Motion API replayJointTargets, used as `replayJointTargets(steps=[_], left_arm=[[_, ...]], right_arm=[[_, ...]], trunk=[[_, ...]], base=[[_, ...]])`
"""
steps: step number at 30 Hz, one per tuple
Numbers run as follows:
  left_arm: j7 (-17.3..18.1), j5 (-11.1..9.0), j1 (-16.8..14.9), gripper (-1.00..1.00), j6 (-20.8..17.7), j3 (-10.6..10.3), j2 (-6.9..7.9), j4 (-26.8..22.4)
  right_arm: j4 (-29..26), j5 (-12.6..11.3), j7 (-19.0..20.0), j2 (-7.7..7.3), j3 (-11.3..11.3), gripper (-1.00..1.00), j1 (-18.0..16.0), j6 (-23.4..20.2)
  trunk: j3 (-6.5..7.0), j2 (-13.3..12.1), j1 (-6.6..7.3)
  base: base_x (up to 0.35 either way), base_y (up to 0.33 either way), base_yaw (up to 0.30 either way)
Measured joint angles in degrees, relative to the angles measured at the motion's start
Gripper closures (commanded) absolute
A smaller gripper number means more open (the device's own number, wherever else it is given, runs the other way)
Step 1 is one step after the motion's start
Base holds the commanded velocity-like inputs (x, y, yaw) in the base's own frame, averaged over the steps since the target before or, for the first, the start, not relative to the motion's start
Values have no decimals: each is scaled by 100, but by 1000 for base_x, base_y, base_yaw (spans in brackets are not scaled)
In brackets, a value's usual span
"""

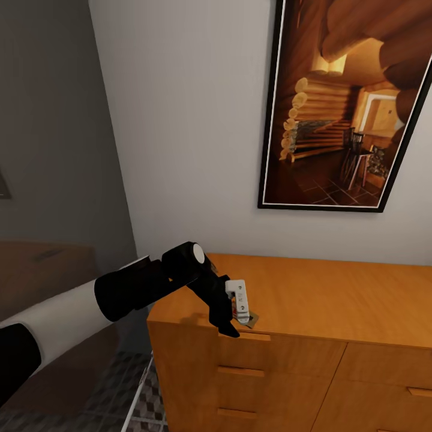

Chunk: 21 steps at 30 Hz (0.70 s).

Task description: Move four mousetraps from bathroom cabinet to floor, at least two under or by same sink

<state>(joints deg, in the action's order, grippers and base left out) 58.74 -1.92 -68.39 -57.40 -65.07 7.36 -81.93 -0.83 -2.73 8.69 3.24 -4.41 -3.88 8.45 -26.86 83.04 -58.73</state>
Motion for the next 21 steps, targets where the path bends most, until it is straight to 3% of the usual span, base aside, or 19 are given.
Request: replayJointTargets(steps=[21], left_arm=[[0, 0, 0, -100, -2, -15, -1, 2]], right_arm=[[-11, 0, -3, 0, 2, 100, -2, 16]], trunk=[[0, 0, 0]], base=[[30, 0, 0]])
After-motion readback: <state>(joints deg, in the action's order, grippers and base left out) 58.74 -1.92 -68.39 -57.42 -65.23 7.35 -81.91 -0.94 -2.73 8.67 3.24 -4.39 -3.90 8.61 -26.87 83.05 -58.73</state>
